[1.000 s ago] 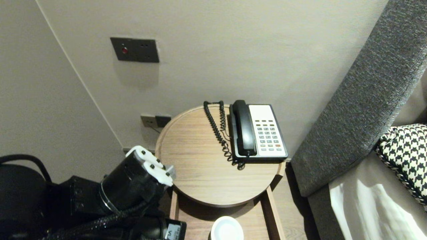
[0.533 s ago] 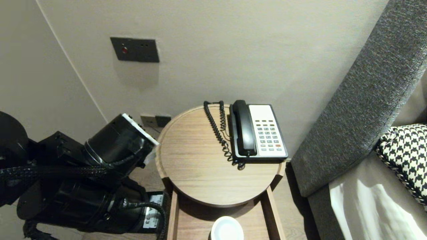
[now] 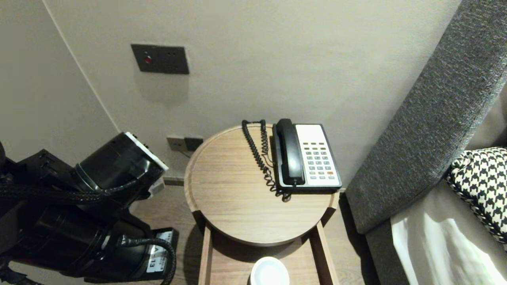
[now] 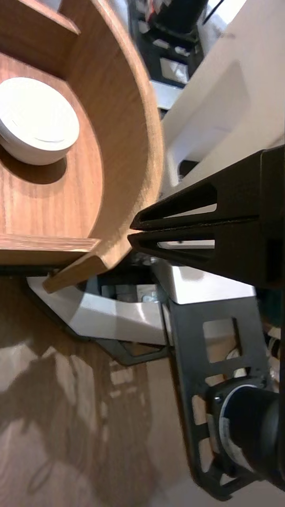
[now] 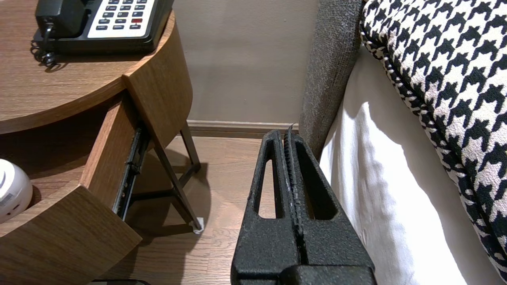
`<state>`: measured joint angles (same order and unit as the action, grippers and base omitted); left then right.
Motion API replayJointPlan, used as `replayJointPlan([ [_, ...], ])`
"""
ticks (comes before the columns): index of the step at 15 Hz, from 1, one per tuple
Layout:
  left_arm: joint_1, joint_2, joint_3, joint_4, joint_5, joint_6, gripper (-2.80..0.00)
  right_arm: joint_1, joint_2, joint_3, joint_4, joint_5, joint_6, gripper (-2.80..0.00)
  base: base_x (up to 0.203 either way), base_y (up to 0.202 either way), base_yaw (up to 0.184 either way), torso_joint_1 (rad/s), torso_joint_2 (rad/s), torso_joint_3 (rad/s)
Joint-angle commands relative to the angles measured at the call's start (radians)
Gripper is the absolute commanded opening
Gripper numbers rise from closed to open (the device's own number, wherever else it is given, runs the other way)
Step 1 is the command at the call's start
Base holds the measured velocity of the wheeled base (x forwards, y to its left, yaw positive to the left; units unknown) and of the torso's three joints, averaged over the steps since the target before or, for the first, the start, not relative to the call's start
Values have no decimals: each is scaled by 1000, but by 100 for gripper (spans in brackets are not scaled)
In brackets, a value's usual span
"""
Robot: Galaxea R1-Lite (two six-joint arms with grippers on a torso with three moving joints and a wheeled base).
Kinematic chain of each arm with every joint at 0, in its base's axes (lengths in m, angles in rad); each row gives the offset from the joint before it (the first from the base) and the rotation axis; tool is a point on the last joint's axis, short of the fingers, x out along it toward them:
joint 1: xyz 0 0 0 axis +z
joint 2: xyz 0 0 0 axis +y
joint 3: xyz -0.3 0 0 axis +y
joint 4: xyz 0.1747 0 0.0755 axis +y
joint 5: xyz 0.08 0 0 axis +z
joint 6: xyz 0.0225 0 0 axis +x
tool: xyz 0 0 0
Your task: Open the nightstand drawer
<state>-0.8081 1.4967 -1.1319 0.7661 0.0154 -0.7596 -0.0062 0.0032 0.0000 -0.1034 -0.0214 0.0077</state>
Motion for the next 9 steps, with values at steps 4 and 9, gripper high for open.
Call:
replayJointPlan([
  [4, 15, -30, 47, -7, -17, -9, -280, 0, 1, 40, -1, 0, 0, -280, 0, 0, 0, 0, 0, 0],
  [9, 16, -25, 7, 8, -15, -18, -280, 0, 1, 40, -1, 0, 0, -280, 0, 0, 0, 0, 0, 0],
])
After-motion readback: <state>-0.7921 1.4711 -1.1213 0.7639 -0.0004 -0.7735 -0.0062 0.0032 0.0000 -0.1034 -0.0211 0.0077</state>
